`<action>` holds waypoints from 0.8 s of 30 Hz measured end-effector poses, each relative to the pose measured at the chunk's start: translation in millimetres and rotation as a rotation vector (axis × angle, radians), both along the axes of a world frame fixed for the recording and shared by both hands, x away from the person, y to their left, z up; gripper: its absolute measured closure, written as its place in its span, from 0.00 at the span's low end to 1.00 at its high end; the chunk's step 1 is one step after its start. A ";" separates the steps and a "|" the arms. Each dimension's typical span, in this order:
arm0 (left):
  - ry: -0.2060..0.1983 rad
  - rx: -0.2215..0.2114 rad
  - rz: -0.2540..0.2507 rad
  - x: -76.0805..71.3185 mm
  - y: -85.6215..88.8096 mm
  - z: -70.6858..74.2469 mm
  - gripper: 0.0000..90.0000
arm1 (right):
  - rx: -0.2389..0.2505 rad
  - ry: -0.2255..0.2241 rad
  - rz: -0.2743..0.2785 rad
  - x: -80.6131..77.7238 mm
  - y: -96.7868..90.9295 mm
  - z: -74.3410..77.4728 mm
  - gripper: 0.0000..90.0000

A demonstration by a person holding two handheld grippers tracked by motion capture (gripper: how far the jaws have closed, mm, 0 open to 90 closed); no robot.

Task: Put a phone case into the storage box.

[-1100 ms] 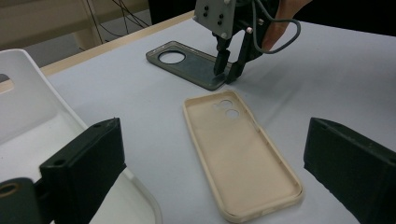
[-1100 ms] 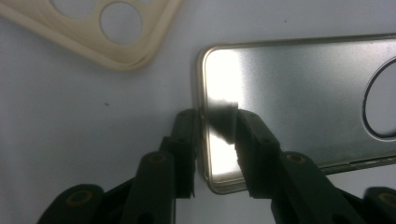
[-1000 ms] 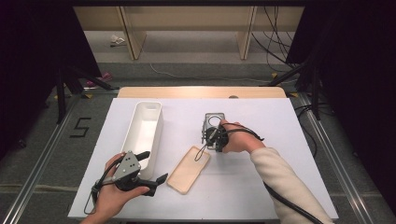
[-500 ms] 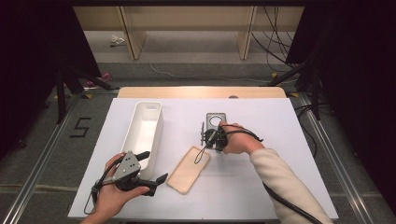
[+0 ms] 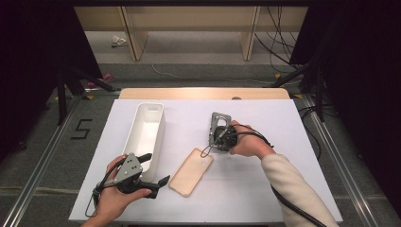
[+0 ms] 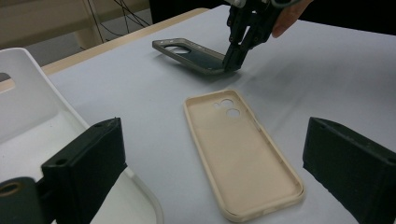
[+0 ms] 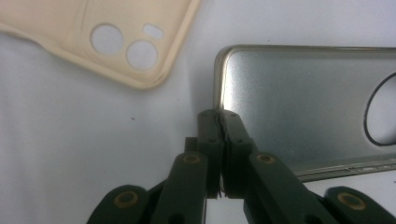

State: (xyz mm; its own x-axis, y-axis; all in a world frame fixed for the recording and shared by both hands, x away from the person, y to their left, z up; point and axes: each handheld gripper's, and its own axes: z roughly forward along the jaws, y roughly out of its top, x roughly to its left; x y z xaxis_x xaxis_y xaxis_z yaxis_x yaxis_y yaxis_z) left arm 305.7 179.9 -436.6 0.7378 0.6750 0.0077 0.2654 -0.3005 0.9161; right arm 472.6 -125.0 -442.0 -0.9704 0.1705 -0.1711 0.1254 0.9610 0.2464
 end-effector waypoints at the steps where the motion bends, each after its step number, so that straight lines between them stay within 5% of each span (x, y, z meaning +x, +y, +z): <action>1: 0.000 0.000 0.000 0.0 0.0 0.0 0.06 | 0.028 0.006 -0.016 -0.6 -2.3 0.3 0.98; 8: 0.003 0.000 0.004 0.3 -0.3 -0.5 0.06 | 0.186 0.015 -0.087 -4.7 -18.5 -0.8 0.99; 24: 0.004 0.005 0.021 2.0 1.2 -0.3 0.07 | 0.379 0.007 -0.108 -21.0 -34.9 9.0 0.99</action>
